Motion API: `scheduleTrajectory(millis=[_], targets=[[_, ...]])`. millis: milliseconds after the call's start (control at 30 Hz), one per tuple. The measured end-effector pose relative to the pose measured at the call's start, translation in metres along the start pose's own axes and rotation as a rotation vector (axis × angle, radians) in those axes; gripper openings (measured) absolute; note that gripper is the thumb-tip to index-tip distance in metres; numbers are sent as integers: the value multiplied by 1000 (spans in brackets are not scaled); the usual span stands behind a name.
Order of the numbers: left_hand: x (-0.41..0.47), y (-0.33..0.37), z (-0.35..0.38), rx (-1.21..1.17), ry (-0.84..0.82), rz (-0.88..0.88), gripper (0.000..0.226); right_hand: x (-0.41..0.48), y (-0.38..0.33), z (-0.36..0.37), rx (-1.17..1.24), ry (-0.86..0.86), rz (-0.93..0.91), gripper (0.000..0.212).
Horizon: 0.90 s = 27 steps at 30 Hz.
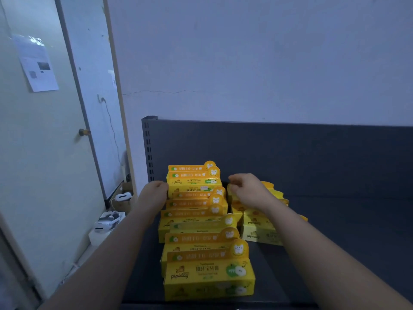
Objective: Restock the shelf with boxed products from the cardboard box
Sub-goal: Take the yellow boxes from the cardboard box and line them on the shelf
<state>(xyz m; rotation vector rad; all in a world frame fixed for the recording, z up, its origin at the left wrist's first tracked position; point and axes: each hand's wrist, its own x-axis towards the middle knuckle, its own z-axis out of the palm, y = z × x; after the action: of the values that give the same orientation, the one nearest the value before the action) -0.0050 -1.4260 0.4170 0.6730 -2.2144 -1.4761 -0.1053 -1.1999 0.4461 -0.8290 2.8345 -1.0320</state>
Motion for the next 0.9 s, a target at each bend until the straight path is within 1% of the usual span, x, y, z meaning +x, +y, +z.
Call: scheduleTrajectory(millis=[67, 167, 233, 433, 633, 700, 900], targets=[[-13, 12, -1, 62, 39, 82, 29, -9, 4, -7, 10, 14, -19, 37], [-42, 42, 9, 98, 84, 250, 24, -28, 13, -20, 0, 34, -56, 45], [-63, 67, 24, 127, 97, 356, 33, -46, 21, -33, -45, 69, -77, 46], [-119, 113, 113, 225, -42, 561, 33, -122, 69, -95, -187, 170, -120, 47], [-194, 143, 240, 254, -254, 654, 30, -228, 158, -174, -315, 239, 19, 52], [-227, 152, 288, 246, -334, 710, 31, -271, 191, -198, -334, 262, 99, 53], [-335, 168, 423, 147, -612, 786, 28, -404, 290, -241, -330, 337, 383, 54]])
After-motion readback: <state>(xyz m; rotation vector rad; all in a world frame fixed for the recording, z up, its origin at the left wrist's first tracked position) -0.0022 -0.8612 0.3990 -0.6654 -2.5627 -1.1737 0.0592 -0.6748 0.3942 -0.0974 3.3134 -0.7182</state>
